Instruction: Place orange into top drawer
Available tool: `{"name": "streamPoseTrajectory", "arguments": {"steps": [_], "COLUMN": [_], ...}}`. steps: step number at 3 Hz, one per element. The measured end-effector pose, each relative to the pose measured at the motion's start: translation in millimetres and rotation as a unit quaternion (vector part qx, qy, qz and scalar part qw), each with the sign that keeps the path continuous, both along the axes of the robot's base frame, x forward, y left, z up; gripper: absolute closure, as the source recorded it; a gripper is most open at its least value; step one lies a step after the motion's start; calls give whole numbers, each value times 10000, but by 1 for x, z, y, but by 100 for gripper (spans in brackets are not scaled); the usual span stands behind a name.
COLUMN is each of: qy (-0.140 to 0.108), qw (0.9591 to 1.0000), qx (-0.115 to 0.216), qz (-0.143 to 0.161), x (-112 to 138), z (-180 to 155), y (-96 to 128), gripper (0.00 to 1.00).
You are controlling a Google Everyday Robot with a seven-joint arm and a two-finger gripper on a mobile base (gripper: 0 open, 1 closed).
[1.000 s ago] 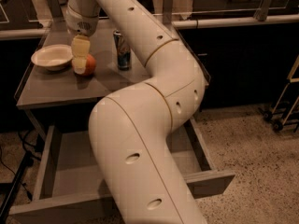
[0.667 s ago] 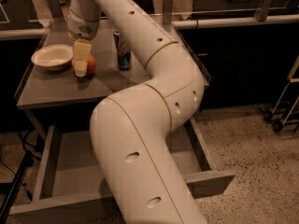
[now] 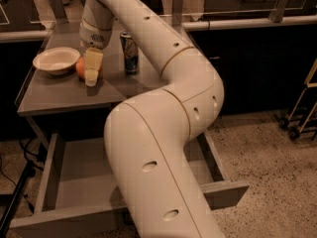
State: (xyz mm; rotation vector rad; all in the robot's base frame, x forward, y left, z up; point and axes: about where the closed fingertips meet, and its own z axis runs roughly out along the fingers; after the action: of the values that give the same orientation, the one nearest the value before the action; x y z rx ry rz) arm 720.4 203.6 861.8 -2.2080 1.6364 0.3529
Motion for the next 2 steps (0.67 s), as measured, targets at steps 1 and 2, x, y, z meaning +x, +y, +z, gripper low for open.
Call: {"name": "streamPoseTrajectory", "arguments": {"steps": [1, 2], "qy": [15, 15], "qw": [10000, 10000], "qx": [0, 0], "qz": [-16, -16], "x": [0, 0], "z": [-1, -1], "y": [-1, -1], "gripper": [15, 38]}}
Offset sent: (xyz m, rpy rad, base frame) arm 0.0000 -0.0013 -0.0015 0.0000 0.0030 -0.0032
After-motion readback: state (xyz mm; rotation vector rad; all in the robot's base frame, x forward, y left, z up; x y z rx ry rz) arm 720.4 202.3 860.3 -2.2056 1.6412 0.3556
